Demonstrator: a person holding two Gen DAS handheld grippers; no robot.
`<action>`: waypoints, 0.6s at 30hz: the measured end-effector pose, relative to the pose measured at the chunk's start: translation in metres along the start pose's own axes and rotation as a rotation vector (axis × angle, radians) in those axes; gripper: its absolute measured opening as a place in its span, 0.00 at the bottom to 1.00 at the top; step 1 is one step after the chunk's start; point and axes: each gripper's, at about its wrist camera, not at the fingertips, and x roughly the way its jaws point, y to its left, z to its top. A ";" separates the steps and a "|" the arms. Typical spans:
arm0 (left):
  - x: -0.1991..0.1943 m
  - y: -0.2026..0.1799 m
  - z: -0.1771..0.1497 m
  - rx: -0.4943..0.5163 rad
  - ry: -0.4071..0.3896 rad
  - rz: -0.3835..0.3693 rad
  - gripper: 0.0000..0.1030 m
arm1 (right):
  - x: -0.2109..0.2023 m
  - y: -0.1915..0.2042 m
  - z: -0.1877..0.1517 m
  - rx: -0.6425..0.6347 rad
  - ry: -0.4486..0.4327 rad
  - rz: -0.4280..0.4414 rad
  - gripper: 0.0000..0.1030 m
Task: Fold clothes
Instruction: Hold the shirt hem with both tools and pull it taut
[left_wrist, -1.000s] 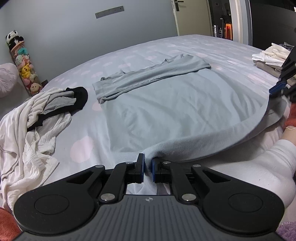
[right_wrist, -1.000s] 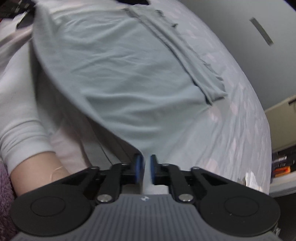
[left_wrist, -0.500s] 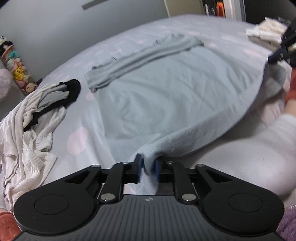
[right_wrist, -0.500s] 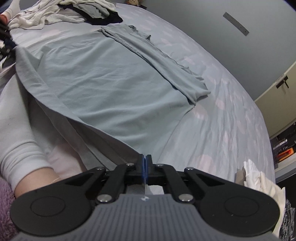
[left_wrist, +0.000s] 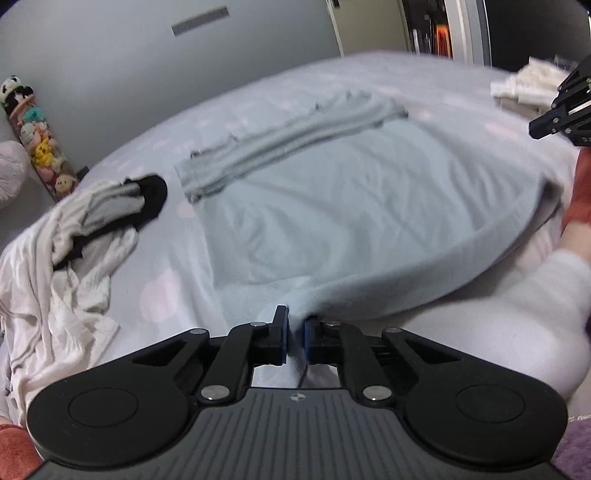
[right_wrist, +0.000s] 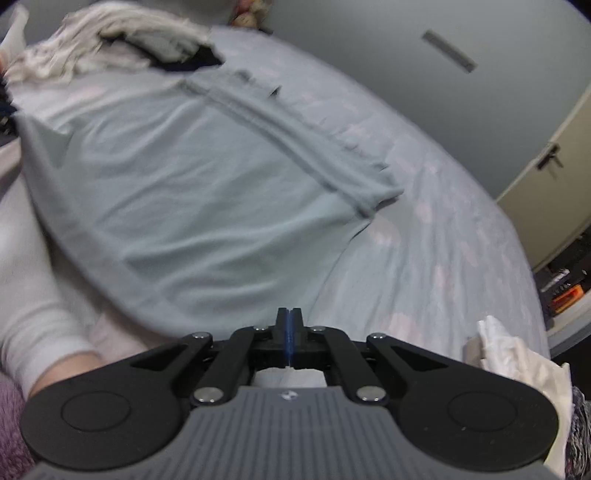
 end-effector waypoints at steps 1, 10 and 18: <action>-0.004 0.002 0.002 -0.004 -0.013 0.001 0.05 | -0.006 -0.004 0.001 0.024 -0.022 -0.018 0.00; -0.012 0.007 0.002 -0.012 0.003 0.006 0.05 | -0.030 -0.010 0.003 0.088 -0.035 0.056 0.03; -0.009 0.008 0.000 -0.024 0.012 0.006 0.05 | -0.031 0.046 0.000 -0.066 0.016 0.310 0.36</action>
